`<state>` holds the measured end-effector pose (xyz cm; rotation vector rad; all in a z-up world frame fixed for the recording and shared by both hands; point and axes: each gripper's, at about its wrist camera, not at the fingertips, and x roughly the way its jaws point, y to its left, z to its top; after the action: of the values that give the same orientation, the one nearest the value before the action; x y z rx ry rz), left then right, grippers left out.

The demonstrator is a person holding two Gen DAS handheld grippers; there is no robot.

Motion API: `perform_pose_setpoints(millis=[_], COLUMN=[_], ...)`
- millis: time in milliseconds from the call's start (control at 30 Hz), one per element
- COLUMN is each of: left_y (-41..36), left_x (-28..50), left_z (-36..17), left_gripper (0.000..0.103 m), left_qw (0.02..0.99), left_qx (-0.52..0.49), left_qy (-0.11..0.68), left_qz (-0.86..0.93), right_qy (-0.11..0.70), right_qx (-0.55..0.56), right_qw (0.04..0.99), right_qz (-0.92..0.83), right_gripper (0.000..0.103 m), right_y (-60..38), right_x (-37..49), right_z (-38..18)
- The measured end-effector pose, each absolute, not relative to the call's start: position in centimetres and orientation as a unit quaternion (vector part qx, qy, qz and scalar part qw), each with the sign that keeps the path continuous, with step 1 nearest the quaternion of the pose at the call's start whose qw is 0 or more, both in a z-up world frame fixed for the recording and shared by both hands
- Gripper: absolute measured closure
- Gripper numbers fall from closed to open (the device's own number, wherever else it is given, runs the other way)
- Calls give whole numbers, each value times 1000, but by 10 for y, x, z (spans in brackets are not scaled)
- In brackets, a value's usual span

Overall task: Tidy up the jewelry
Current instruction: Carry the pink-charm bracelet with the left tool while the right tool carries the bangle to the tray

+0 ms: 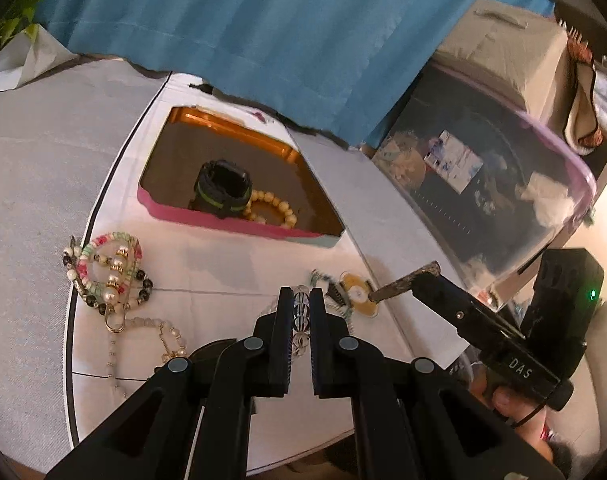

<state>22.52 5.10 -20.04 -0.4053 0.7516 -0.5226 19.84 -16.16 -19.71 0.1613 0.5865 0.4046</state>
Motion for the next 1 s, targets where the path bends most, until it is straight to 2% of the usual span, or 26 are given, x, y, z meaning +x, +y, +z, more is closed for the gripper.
perform_pose_setpoints(millis=[533, 1000], left_y=[55, 50], left_x=[229, 233], left_z=[-133, -53], left_gripper=[98, 98], left_qw=[903, 929], left_qx=[-156, -131], left_qy=[356, 286], left_qz=[-185, -193], right_qy=[245, 219], right_qx=[22, 28], right_qw=[952, 955], right_qz=[184, 197], right_gripper=[43, 43], right_y=[-142, -130], right_x=[177, 194], right_z=[-123, -70])
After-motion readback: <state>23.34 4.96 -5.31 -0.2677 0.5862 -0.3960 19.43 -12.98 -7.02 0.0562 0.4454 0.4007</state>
